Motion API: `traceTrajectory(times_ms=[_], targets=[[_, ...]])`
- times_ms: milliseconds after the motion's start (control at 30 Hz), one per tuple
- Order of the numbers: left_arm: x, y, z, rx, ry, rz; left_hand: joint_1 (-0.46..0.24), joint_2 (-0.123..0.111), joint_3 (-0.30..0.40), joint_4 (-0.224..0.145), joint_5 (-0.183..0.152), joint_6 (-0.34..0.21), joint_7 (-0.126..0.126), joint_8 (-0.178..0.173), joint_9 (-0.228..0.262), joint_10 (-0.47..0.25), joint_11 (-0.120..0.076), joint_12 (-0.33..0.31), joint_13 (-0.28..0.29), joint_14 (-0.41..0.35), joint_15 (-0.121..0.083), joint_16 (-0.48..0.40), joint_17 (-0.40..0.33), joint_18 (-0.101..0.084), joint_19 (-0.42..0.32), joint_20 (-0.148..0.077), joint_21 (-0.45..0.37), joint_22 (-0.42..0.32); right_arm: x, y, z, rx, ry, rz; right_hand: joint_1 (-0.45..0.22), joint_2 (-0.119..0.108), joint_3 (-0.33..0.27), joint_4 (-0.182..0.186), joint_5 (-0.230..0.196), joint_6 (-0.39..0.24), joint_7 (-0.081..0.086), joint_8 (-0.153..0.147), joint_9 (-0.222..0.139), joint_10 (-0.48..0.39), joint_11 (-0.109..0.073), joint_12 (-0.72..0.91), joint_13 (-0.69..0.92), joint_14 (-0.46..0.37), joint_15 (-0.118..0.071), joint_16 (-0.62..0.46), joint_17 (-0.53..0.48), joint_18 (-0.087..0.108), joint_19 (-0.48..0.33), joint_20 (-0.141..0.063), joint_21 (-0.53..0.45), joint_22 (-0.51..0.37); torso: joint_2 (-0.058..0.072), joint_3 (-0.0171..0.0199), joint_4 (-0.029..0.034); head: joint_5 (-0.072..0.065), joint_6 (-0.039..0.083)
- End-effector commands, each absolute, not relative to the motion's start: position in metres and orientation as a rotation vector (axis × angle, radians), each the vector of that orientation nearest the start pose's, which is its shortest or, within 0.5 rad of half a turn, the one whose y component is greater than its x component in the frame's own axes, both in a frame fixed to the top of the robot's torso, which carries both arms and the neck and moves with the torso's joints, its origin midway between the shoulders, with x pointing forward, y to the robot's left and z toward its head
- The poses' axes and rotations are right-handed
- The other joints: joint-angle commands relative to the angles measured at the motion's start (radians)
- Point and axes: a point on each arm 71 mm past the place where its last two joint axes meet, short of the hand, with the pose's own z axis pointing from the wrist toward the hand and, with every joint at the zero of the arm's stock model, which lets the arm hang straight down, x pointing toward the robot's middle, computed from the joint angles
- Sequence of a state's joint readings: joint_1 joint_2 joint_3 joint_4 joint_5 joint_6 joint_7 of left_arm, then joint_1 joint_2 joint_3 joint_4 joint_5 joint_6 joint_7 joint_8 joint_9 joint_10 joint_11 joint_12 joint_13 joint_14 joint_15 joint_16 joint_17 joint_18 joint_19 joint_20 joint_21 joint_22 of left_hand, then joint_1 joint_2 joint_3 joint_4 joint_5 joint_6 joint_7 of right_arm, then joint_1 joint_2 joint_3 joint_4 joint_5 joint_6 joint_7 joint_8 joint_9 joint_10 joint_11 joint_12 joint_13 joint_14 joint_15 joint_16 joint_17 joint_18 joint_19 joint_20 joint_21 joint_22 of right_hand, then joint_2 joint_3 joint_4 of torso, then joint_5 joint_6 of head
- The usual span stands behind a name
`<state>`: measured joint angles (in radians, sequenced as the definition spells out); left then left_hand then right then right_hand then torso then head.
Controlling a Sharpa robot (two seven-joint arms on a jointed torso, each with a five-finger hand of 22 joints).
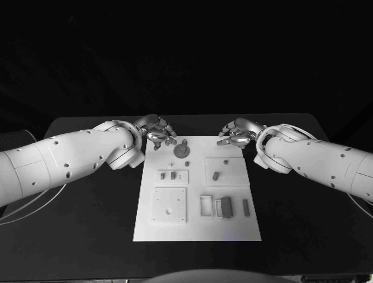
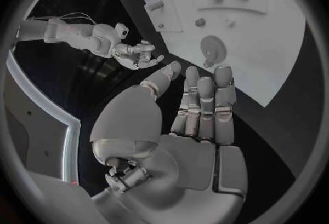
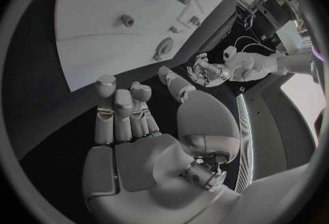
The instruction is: Assemble the parts on the task board
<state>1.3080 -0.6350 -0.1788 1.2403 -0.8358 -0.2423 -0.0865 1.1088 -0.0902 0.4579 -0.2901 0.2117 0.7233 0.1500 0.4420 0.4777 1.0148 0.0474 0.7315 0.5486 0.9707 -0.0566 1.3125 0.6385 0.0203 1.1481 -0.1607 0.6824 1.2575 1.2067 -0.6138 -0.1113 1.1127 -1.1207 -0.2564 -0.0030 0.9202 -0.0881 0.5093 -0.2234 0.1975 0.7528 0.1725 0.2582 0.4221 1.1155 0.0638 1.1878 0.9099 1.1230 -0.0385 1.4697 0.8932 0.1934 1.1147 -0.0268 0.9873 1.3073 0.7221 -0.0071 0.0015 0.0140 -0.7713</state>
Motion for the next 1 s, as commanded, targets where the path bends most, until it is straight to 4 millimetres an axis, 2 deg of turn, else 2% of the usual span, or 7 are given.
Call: traceTrajectory(times_ms=[33, 67, 167, 267, 433, 700, 1000], targets=[[0.540, 0.172, -0.192, -0.128, 1.753, -0.866, 0.031, -0.018, -0.024, 0.001, -0.008, 0.008, 0.012, 0.008, -0.008, 0.009, 0.002, 0.067, 0.037, 0.025, -0.003, 0.055, 0.033, 0.096, 0.030, -0.001, 0.038, 0.029, 0.547, -0.206, -0.232, 0.143, 1.803, 0.692, -0.006, 0.001, 0.001, 0.003, 0.005, -0.003, 0.008, 0.006, -0.001, -0.008, 0.001, 0.005, -0.001, -0.001, -0.004, 0.004, -0.002, 0.068, 0.001, -0.006, -0.004, 0.011, 0.001, -0.0001, -0.0019, 0.006, 0.006], [0.541, 0.169, -0.191, -0.090, 1.749, -0.859, 0.041, -0.023, -0.044, 0.001, -0.012, 0.020, 0.003, 0.013, -0.013, 0.017, -0.007, 0.151, 0.087, 0.048, -0.013, 0.114, 0.067, 0.110, 0.068, -0.009, 0.080, 0.056, 0.547, -0.206, -0.232, 0.143, 1.802, 0.691, -0.006, 0.001, 0.001, 0.003, 0.005, -0.002, 0.007, 0.006, -0.001, -0.008, 0.001, 0.006, -0.001, 0.000, -0.004, 0.004, -0.002, 0.068, 0.001, -0.006, -0.004, 0.011, 0.001, 0.0001, -0.0015, 0.003, 0.004], [0.545, 0.163, -0.192, -0.037, 1.791, -0.846, 0.056, -0.027, -0.056, 0.000, -0.013, 0.034, -0.003, 0.017, -0.024, -0.004, -0.016, 0.272, 0.160, 0.074, -0.021, 0.174, 0.106, 0.129, 0.106, -0.016, 0.128, 0.076, 0.548, -0.207, -0.232, 0.144, 1.801, 0.688, -0.006, 0.002, 0.002, 0.003, 0.005, -0.002, 0.007, 0.006, -0.001, -0.007, 0.001, 0.006, -0.001, 0.000, -0.004, 0.004, -0.002, 0.068, 0.001, -0.006, -0.004, 0.011, 0.000, 0.0002, -0.0006, -0.005, 0.003], [0.553, 0.164, -0.196, -0.156, 1.927, -0.893, 0.052, -0.006, -0.054, 0.006, -0.084, 0.054, -0.016, 0.024, -0.029, 0.026, -0.028, 0.337, 0.188, 0.121, -0.033, 0.205, 0.122, 0.143, 0.151, -0.027, 0.163, 0.074, 0.549, -0.207, -0.232, 0.145, 1.800, 0.686, -0.006, 0.002, 0.001, 0.003, 0.005, -0.002, 0.007, 0.006, -0.001, -0.007, 0.001, 0.006, -0.001, 0.000, -0.004, 0.004, -0.002, 0.068, 0.002, -0.006, -0.004, 0.011, 0.000, 0.0009, -0.0010, -0.009, 0.004], [0.561, 0.168, -0.197, -0.085, 1.897, -0.840, 0.030, 0.011, -0.043, 0.011, -0.076, 0.061, -0.020, 0.022, -0.036, 0.030, -0.032, 0.345, 0.186, 0.139, -0.038, 0.196, 0.124, 0.148, 0.160, -0.031, 0.171, 0.071, 0.549, -0.207, -0.232, 0.144, 1.802, 0.687, -0.005, 0.002, 0.002, 0.003, 0.005, -0.002, 0.007, 0.006, -0.001, -0.006, 0.001, 0.006, -0.001, 0.001, -0.004, 0.004, -0.002, 0.068, 0.002, -0.006, -0.004, 0.011, 0.000, 0.0029, -0.0009, -0.002, 0.018], [0.560, 0.162, -0.202, 0.253, 1.793, -0.716, 0.037, -0.024, -0.049, 0.003, -0.096, 0.088, -0.059, 0.019, -0.041, 0.087, -0.070, 0.386, 0.190, 0.188, -0.073, 0.217, 0.150, 0.152, 0.189, -0.048, 0.194, 0.072, 0.548, -0.206, -0.232, 0.143, 1.803, 0.690, -0.005, 0.003, 0.002, 0.002, 0.005, -0.002, 0.007, 0.006, -0.001, -0.006, 0.001, 0.007, -0.001, 0.001, -0.004, 0.005, -0.002, 0.068, 0.003, -0.006, -0.003, 0.012, 0.000, 0.0008, -0.0010, -0.002, 0.021], [0.553, 0.136, -0.214, 0.439, 1.714, -0.698, 0.040, -0.039, -0.045, 0.004, -0.079, 0.103, -0.084, -0.013, -0.040, 0.152, -0.095, 0.429, 0.206, 0.316, -0.098, 0.219, 0.321, 0.155, 0.235, -0.071, 0.223, 0.068, 0.548, -0.204, -0.232, 0.138, 1.802, 0.692, -0.004, 0.004, 0.002, 0.002, 0.005, -0.002, 0.007, 0.006, -0.001, -0.004, 0.001, 0.007, -0.001, 0.002, -0.004, 0.005, -0.002, 0.068, 0.004, -0.007, -0.003, 0.012, 0.002, -0.0012, -0.0009, -0.002, 0.026]])
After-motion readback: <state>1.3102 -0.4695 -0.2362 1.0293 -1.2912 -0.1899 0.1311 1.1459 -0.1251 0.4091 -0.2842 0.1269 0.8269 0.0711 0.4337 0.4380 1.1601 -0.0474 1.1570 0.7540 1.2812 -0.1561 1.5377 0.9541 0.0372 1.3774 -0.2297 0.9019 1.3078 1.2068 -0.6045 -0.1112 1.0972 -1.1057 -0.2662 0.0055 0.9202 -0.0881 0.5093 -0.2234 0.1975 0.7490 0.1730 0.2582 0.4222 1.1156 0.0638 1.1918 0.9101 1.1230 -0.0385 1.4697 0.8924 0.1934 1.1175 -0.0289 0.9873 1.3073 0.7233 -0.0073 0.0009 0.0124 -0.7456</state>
